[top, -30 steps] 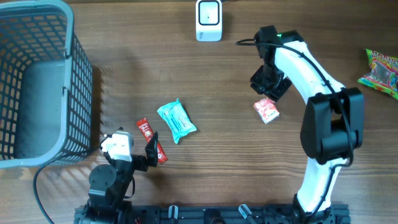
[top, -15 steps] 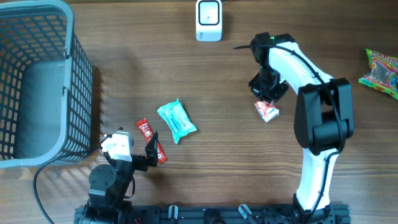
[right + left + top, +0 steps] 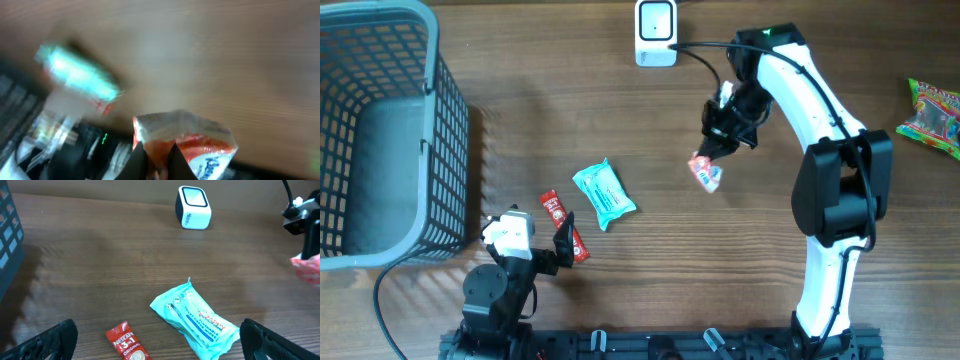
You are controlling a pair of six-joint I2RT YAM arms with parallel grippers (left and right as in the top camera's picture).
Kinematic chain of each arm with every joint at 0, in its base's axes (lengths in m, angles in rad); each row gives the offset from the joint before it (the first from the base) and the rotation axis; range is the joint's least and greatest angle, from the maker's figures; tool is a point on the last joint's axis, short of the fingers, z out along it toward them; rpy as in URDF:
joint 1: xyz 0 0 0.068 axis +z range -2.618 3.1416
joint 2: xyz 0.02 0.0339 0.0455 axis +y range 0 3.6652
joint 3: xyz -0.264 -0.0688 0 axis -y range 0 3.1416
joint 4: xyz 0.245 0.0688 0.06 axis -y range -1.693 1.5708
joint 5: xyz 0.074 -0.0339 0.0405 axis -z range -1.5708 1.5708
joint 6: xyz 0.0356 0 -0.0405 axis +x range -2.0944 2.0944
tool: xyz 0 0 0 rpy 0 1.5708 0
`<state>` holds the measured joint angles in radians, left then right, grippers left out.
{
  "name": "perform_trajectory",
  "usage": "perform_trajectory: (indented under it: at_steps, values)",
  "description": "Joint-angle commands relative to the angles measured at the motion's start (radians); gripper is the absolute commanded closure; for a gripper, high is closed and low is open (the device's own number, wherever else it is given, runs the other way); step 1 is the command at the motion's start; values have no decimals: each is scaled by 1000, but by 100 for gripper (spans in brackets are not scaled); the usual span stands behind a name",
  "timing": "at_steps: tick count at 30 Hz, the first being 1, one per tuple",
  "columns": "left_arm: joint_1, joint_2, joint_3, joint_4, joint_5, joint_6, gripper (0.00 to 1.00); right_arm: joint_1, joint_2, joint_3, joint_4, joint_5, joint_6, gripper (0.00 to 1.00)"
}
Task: Scan the item barcode
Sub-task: 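Lift the Kleenex pack and hold it over the white scanner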
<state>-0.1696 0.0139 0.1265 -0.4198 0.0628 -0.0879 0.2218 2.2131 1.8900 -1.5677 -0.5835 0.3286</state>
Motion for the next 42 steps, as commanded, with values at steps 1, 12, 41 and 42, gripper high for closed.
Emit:
perform_trajectory:
  at_steps: [1, 12, 41, 42]
  values:
    - [4, -5, -3, 2, 15, -6, 0, 3, -9, 14, -44, -327, -225, 96]
    - [4, -5, -3, 2, 15, -6, 0, 55, -11, 14, -43, -465, -143, 96]
    - [4, -5, -3, 2, 15, -6, 0, 227, 108, 13, 1732, 733, -270, 96]
    - [4, -5, -3, 2, 15, -6, 0, 225, 131, 13, 1775, 750, -292, 95]
